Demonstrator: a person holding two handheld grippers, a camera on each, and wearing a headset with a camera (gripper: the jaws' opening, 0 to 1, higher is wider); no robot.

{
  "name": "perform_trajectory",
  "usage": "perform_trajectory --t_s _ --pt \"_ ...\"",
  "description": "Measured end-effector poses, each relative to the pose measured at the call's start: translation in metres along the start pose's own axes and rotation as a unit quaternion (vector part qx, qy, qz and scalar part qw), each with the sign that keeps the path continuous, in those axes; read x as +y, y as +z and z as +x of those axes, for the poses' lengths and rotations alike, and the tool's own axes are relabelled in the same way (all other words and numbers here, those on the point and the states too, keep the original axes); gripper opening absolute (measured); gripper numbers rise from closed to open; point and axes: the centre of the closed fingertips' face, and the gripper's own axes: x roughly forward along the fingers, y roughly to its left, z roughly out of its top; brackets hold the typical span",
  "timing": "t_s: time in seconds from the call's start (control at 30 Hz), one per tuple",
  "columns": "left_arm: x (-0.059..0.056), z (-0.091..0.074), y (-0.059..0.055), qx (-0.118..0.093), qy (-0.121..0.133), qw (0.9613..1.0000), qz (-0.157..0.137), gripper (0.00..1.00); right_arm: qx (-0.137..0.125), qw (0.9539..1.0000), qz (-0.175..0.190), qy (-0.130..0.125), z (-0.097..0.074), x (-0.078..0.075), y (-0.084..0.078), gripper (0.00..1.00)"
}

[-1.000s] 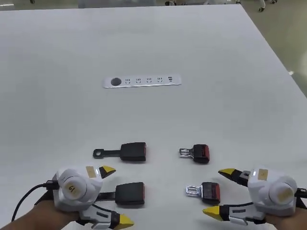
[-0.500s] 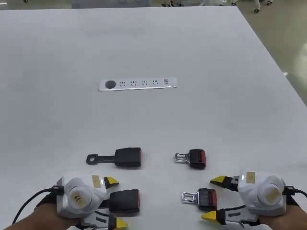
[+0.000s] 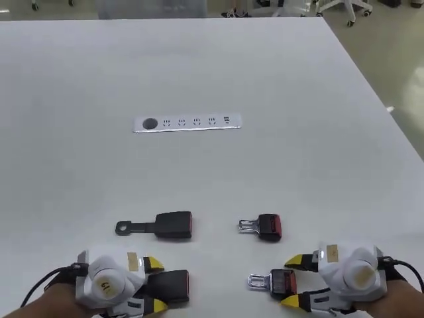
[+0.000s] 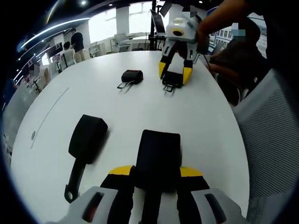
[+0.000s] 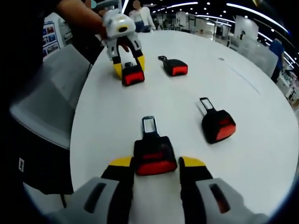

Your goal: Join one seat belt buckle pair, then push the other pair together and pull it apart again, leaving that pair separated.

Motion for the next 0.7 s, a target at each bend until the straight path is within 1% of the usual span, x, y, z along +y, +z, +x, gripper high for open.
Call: perform_trajectory --t_s 0.07,0.13,0.2,0.43,0.53,0.7 --pt "0.0004 -0.0001 0.0002 -0.001 -0.001 1.0 0.008 0.36 0.004 1.0 -0.006 0.005 0.0002 0.0016 0.0005 0.37" --pt "0.0005 -0.0004 -0.0003 0.001 -0.003 0.9999 0.01 0.36 0.01 0.9999 -0.011 0.004 0.0008 0.0009 -0.0005 0.37" --pt "-0.0002 -0.0002 -0.0001 0.003 -0.008 0.9997 0.022 0.35 0.014 0.9998 -0.012 0.005 0.0008 0.0004 -0.0005 0.36" --pt "-0.0008 -0.0009 -0.0004 0.012 -0.019 0.9989 0.04 0.35 0.03 0.9992 -0.023 0.011 0.0009 0.0 -0.0006 0.35" --pt "-0.001 -0.001 -0.0004 0.014 -0.02 0.9988 0.043 0.35 0.036 0.9989 -0.028 0.013 0.0009 -0.0001 -0.0009 0.35" --pt "-0.0014 -0.001 -0.0008 0.015 -0.021 0.9987 0.043 0.35 0.04 0.9987 -0.025 0.016 0.0016 0.0 -0.0007 0.35"
